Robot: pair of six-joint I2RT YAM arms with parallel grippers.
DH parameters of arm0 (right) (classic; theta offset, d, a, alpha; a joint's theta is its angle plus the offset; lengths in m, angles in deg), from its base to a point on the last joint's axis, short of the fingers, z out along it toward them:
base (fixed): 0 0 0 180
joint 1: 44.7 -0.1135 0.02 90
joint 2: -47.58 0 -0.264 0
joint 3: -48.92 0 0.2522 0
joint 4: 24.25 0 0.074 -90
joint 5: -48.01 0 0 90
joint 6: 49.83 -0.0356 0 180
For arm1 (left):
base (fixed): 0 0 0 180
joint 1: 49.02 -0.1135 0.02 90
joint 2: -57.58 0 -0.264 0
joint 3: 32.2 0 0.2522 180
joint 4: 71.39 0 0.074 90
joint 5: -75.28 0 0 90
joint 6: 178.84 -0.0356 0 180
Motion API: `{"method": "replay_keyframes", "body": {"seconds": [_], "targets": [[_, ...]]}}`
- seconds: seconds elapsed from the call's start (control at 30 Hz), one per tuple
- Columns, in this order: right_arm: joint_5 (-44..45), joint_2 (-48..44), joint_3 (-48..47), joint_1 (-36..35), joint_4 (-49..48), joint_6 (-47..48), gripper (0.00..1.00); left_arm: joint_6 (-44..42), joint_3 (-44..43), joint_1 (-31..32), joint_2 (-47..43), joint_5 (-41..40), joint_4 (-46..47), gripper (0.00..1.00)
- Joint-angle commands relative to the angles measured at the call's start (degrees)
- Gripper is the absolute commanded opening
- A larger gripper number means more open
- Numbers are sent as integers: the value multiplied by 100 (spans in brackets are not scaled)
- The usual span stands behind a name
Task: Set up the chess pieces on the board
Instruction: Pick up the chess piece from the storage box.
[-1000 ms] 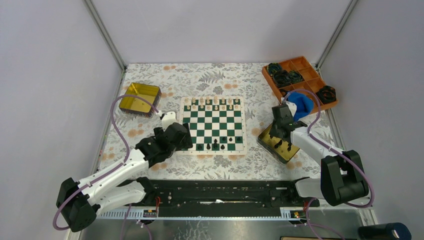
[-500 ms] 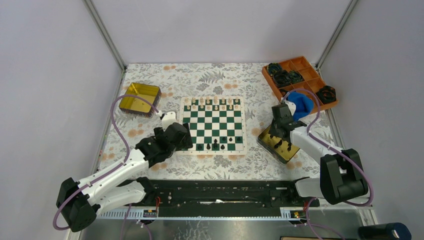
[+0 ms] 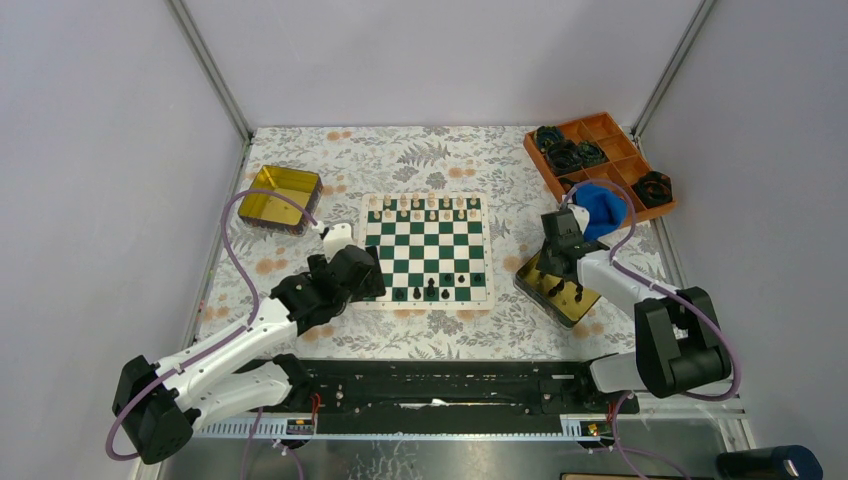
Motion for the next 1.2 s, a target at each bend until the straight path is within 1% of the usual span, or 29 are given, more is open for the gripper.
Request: {"method": "replay_keyframes", "body": {"seconds": [0.0,0.13,0.27,0.33,0.53,0.57,0.9,1.17], "targets": [[-79,75,-109,50,-78,2,27,22,43,-24,-27,-19,288,99],[-67,67,-134,52,-41,17,24,8,42,-17,-17,-13,295,99],[-70,67,-141,57,-16,21,19,4,47,-22,-9,1,304,99],[-70,95,-157,60,2,15,16,4,53,-17,-15,8,303,99],[-53,93,-193,57,65,49,1,13,64,-17,-59,13,307,99],[-36,47,-204,61,81,62,0,13,69,-17,-67,13,304,99],[68,-724,-472,56,550,226,0,21,48,-21,-105,-27,268,99],[-331,-1373,-824,36,939,352,0,47,36,-34,-140,-95,230,99]]}}
